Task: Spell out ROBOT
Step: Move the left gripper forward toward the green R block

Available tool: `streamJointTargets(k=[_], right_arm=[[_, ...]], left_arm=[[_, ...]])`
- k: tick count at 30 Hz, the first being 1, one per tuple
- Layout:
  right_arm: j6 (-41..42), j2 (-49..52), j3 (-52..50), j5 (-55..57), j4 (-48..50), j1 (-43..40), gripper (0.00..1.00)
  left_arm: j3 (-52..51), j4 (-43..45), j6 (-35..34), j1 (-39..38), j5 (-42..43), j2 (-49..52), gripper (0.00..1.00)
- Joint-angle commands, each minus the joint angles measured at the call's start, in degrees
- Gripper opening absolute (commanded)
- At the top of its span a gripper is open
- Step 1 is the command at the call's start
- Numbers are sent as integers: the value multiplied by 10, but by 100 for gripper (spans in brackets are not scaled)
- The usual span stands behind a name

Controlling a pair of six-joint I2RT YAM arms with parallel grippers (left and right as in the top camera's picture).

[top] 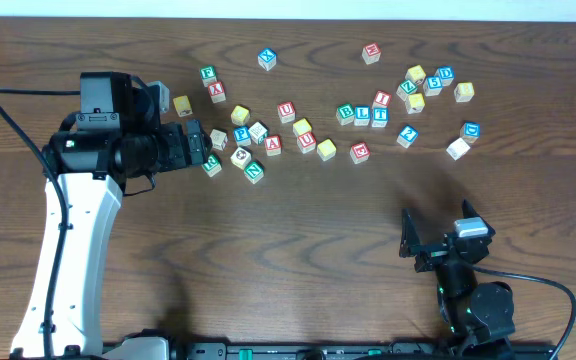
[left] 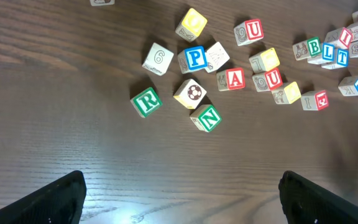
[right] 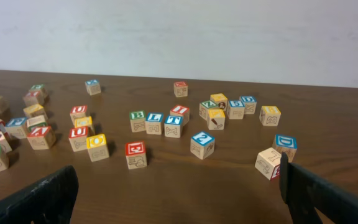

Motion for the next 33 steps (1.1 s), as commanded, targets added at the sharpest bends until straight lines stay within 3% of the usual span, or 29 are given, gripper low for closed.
streamJointTargets(k=[1,9,13,18,27,33], right_arm=[[-4,0,0,-3,-2,-6,99],[-4,0,0,-3,-2,-6,99],[-4,0,0,-3,-2,-6,99],[-4,0,0,-3,-2,-6,99],[-4,0,0,-3,-2,-6,99],[-4,0,0,-3,-2,-6,99]], left_arm=[[17,-2,-7,2,5,0,98],[17,11,-21,2,3,2,98],[17,11,-114,2,-80,7,96],[17,9,-157,2,-82,26,93],[52,-10,-195,-14,-82,130,90],[56,-4,-229,-32,-126,171,89]])
